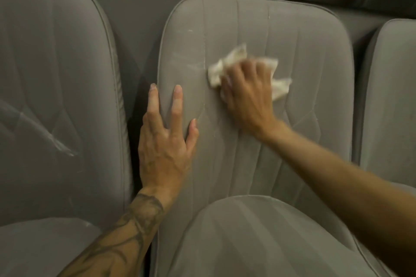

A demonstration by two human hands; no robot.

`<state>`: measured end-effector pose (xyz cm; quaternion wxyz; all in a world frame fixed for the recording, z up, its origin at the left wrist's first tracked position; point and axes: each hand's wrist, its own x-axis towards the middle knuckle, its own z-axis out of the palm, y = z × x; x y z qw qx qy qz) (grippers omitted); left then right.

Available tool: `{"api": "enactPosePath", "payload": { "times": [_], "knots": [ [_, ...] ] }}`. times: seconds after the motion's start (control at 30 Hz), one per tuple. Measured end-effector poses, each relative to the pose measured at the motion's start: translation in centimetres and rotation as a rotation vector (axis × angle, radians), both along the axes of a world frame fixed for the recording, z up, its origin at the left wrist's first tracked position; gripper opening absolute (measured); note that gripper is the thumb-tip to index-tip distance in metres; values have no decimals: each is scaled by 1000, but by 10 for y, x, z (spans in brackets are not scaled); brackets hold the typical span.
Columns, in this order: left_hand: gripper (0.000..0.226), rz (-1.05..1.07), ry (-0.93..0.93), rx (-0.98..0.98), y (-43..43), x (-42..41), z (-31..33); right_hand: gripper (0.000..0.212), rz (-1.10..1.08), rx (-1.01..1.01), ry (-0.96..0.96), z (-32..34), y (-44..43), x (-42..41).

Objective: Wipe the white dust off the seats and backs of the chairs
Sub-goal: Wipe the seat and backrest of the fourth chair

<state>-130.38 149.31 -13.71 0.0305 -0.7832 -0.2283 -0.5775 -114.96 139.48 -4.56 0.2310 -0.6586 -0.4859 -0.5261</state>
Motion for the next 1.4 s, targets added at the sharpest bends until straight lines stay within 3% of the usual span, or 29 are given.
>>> {"api": "enactPosePath", "payload": {
  "times": [0.1,0.17,0.23,0.37,0.43,0.6,0.7,0.77,0.9,1.0,1.07,1.17,1.23,1.3,1.4],
  "knots": [
    [60,-2,3,-8,1,0,0,32,-79,261,47,79,30,8],
    [60,4,-4,-2,1,0,-1,34,-96,331,124,88,39,7],
    [60,7,-6,5,1,1,-2,31,-48,270,164,54,32,-3],
    [61,14,6,-5,2,1,-2,21,40,-75,123,-37,-6,-16],
    [61,10,8,-3,2,1,-3,19,40,-136,60,-31,-15,-9],
    [61,0,7,-2,3,1,-2,26,-58,195,64,67,27,3],
    [60,-12,6,-2,1,1,-2,23,-21,298,138,42,31,-2],
    [59,-20,1,-6,1,1,-2,18,50,179,149,-22,18,-13],
    [56,-32,-6,-33,-1,1,0,21,177,-308,82,-158,-26,-25],
    [55,-47,-1,-50,-1,0,1,32,172,-491,-40,-178,-42,-19],
    [54,-49,-11,-45,-2,0,2,29,151,-374,0,-147,-27,-15],
    [53,-39,-12,-39,-1,0,3,13,94,-22,160,-99,1,-12],
    [53,-39,-11,-38,-1,0,2,13,104,8,216,-113,4,-21],
    [53,-41,-9,-37,-2,1,1,13,166,-190,152,-156,-10,-32],
    [53,-38,-9,-44,-1,0,3,9,281,-727,-129,-196,-45,-28]
  ]
}}
